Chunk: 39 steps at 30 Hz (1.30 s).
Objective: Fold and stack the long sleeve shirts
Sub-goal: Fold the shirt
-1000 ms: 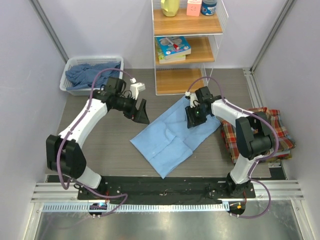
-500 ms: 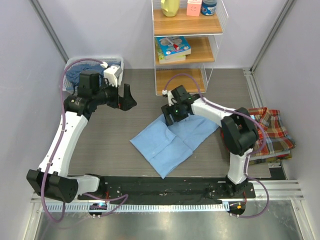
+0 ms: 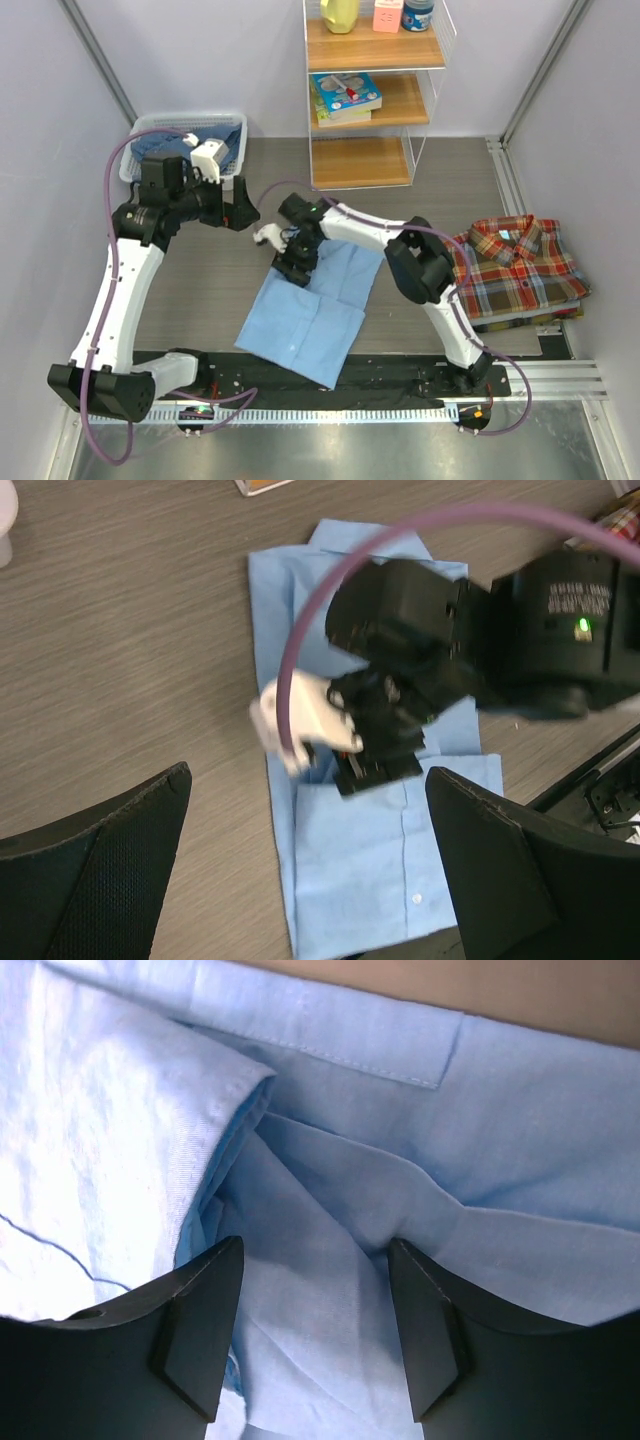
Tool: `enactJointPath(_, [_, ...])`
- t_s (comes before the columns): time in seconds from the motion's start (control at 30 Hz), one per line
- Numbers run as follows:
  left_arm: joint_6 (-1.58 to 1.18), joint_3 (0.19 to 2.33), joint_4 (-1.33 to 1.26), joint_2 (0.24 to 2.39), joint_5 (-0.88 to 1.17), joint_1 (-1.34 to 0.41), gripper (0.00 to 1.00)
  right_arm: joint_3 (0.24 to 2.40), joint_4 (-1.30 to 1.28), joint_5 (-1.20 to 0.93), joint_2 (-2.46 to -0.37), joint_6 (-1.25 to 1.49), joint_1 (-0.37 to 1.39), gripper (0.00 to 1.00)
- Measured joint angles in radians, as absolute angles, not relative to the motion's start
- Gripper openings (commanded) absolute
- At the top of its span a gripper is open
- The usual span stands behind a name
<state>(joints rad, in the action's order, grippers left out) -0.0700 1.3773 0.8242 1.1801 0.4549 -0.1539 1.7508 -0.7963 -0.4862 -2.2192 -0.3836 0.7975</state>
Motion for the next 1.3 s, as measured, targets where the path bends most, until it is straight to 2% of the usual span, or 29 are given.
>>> enactJointPath(0.17, [-0.075, 1.306, 0.816, 1.175, 0.455, -0.123, 1.00, 1.871, -0.949, -0.470, -2.278, -0.610, 0.891, 0.63])
enactJointPath(0.3, [-0.090, 1.209, 0.798, 1.180, 0.488, -0.057, 0.98, 1.946, -1.024, -0.425, -2.294, -0.716, 0.839, 0.65])
enactJointPath(0.47, [-0.066, 1.094, 0.747, 1.191, 0.551, -0.036, 0.81, 1.974, -1.038, -0.436, -2.236, -0.724, 0.687, 0.63])
enactJointPath(0.6, [0.052, 1.074, 0.762, 1.261, 0.611, -0.089, 0.73, 1.849, -1.024, -0.484, -2.094, -0.640, 0.597, 0.54])
enactJointPath(0.77, [0.204, 1.086, 0.810, 1.430, 0.602, -0.258, 0.67, 1.552, -0.965, -0.538, -1.919, -0.487, 0.584, 0.49])
enactJointPath(0.9, [0.263, 1.086, 0.827, 1.535, 0.573, -0.319, 0.60, 1.400, -0.888, -0.517, -1.941, -0.407, 0.593, 0.43])
enactJointPath(1.07, [0.273, 1.086, 0.821, 1.591, 0.550, -0.316, 0.55, 1.421, -0.845, -0.491, -2.032, -0.351, 0.554, 0.38])
enactJointPath(1.23, [0.257, 1.077, 0.799, 1.623, 0.559, -0.315, 0.54, 1.565, -0.818, -0.466, -2.112, -0.340, 0.506, 0.42])
enactJointPath(1.3, [0.236, 1.071, 0.787, 1.625, 0.574, -0.311, 0.55, 1.613, -0.795, -0.452, -2.133, -0.342, 0.497, 0.52])
